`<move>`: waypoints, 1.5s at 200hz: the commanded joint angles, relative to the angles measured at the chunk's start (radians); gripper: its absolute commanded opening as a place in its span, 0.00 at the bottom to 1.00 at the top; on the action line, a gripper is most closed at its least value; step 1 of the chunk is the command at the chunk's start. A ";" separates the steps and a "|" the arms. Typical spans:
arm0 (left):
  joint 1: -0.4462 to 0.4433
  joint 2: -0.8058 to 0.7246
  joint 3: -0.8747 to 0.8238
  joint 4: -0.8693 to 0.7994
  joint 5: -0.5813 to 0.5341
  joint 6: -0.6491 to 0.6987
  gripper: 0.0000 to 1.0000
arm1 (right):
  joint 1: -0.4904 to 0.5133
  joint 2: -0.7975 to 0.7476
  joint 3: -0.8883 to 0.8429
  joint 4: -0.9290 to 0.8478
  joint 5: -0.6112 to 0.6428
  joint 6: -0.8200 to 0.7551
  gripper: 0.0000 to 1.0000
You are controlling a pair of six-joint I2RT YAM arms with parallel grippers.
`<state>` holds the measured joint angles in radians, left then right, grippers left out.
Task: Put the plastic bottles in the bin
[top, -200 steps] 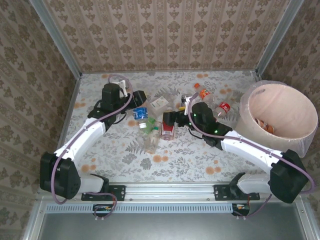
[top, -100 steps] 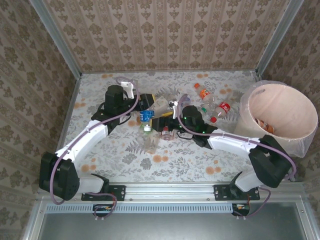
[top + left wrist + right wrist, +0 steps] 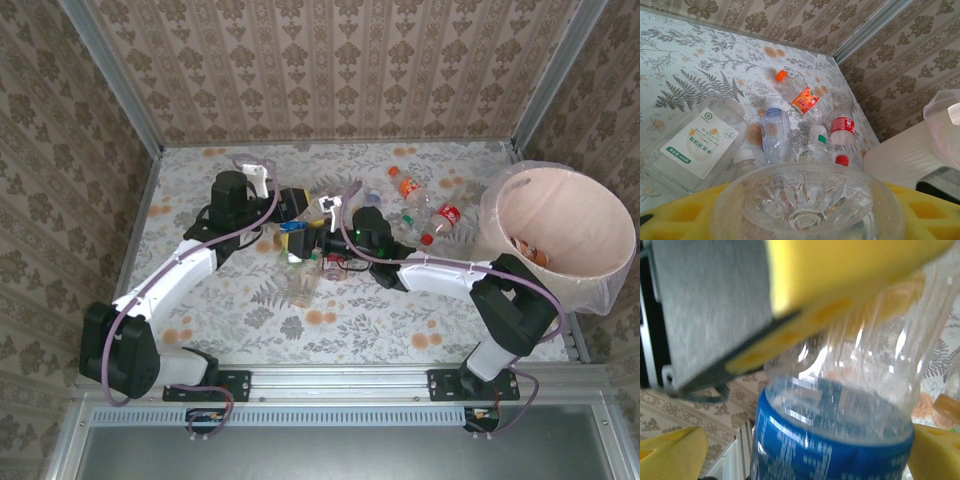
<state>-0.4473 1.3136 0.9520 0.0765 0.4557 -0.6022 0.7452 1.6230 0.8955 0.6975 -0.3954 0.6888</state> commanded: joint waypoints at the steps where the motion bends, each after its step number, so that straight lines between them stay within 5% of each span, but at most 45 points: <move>1: -0.002 0.001 -0.004 0.043 0.029 -0.005 0.54 | 0.005 0.035 0.064 -0.034 0.021 0.020 1.00; 30: -0.037 0.001 -0.004 0.043 0.032 -0.006 0.53 | 0.006 0.066 0.097 -0.032 0.022 0.039 0.97; 75: -0.037 -0.001 -0.001 0.036 0.032 -0.005 0.54 | 0.007 0.046 0.074 -0.060 0.050 0.004 0.69; 118: -0.036 0.001 0.004 0.026 0.029 0.005 0.55 | 0.008 0.020 0.056 -0.081 0.089 -0.030 0.58; 158: -0.026 -0.003 0.021 -0.008 0.012 0.011 0.66 | 0.008 0.015 0.059 -0.125 0.118 -0.047 0.56; 218: -0.016 -0.067 0.052 -0.071 0.001 0.068 0.97 | -0.005 -0.056 0.062 -0.360 0.233 -0.101 0.55; 256: 0.010 -0.101 0.055 -0.165 -0.178 0.084 1.00 | -0.046 -0.170 0.114 -0.628 0.296 -0.195 0.53; 300: 0.006 -0.090 0.106 -0.412 -0.626 0.052 1.00 | -0.097 -0.356 0.205 -0.925 0.438 -0.369 0.53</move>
<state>-0.4446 1.2274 1.0183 -0.1707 0.1230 -0.5449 0.6708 1.3819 1.0206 -0.0158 -0.0738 0.4534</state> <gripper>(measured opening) 0.999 0.600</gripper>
